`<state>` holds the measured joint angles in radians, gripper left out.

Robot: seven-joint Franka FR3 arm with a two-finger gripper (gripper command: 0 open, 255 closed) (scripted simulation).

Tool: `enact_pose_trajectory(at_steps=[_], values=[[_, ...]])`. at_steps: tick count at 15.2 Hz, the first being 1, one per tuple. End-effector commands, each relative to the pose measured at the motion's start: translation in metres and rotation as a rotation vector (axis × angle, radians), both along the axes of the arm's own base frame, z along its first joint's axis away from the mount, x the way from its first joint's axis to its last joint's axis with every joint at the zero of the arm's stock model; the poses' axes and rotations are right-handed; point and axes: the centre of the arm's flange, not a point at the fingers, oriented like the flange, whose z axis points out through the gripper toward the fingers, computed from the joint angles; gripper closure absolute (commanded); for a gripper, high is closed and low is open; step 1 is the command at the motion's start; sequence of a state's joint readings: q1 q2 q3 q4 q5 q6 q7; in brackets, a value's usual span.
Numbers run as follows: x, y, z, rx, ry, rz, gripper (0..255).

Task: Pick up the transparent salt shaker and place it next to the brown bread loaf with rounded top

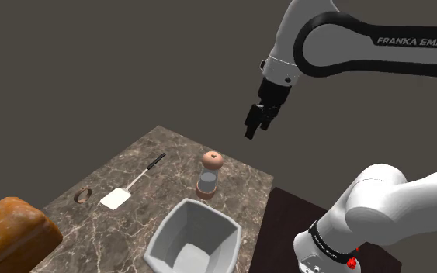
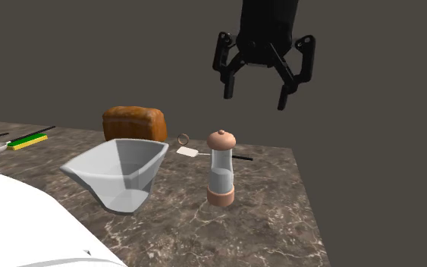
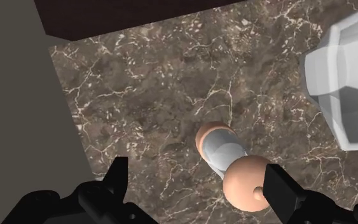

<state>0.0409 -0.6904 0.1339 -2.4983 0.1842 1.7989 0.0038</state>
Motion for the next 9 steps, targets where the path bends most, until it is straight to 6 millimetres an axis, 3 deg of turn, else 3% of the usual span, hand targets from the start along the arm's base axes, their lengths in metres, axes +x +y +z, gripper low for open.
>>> enact_pose_trajectory(at_steps=[1, 9], values=[[0.009, 0.015, -0.016, 0.017, -0.009, -0.010, 0], [0.035, 0.081, -0.076, 0.074, -0.037, -0.041, 0]])
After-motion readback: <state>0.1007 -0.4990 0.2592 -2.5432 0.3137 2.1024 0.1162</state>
